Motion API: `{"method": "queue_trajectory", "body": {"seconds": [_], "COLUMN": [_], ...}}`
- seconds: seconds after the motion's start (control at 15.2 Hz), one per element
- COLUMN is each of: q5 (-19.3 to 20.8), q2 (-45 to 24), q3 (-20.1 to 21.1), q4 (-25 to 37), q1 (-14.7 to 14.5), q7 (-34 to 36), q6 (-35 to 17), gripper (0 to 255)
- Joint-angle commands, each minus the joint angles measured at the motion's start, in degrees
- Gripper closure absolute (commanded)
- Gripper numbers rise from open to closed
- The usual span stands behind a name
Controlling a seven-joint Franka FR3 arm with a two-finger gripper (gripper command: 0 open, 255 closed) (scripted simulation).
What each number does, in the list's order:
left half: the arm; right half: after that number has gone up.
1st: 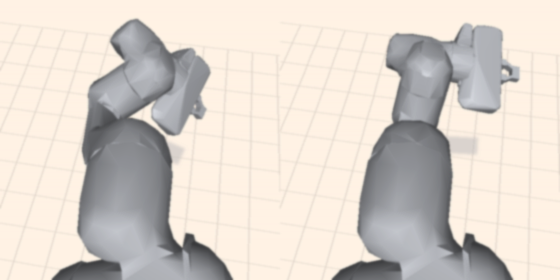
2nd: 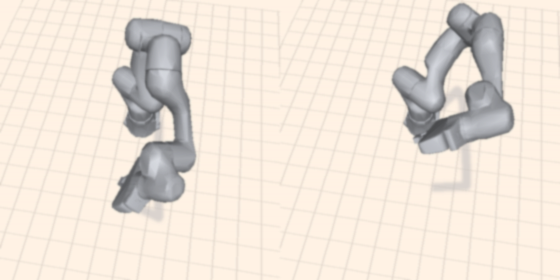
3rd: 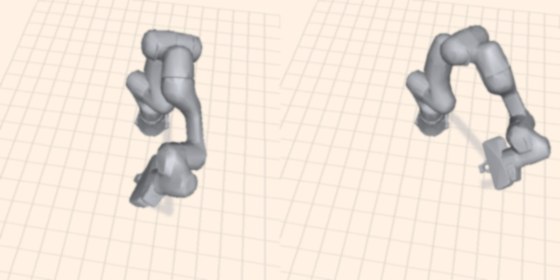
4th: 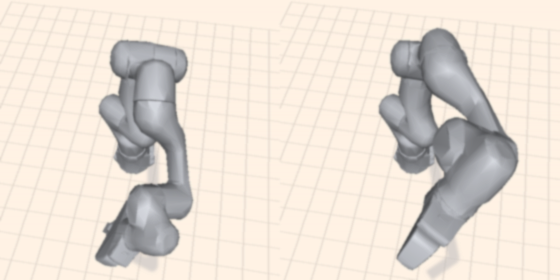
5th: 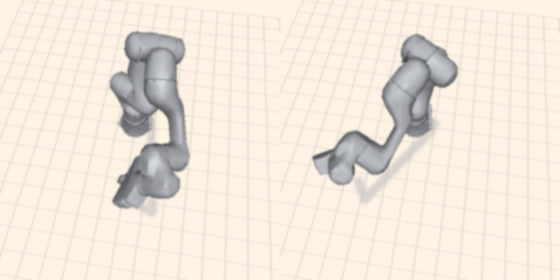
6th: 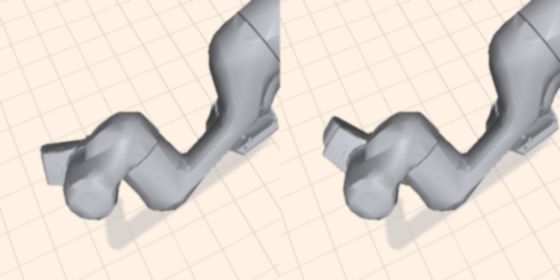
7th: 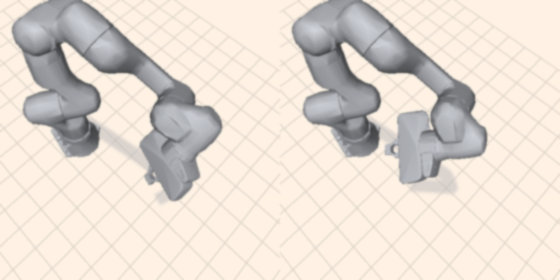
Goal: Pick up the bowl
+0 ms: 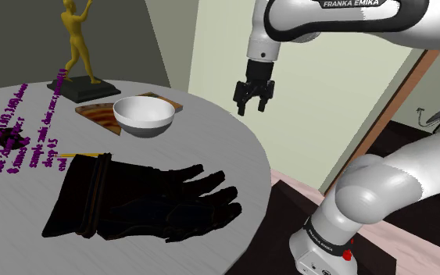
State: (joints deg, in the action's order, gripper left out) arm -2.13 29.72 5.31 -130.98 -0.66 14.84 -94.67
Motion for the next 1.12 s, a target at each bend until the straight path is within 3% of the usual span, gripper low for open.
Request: {"method": "queue_trajectory", "body": {"seconds": [0.0,0.53,1.06], "q5": [-0.99,-2.88,-2.65], "q2": [-4.45,-20.84,-38.09], "q3": [1.01,3.92,5.85], "q4": [3.05,16.88,35.74], "q1": [-0.35,-1.48,-3.22], "q7": [1.57,6.82,11.96], "q6": [-1.69,-5.43,-5.22], "gripper": [0,0,0]}}
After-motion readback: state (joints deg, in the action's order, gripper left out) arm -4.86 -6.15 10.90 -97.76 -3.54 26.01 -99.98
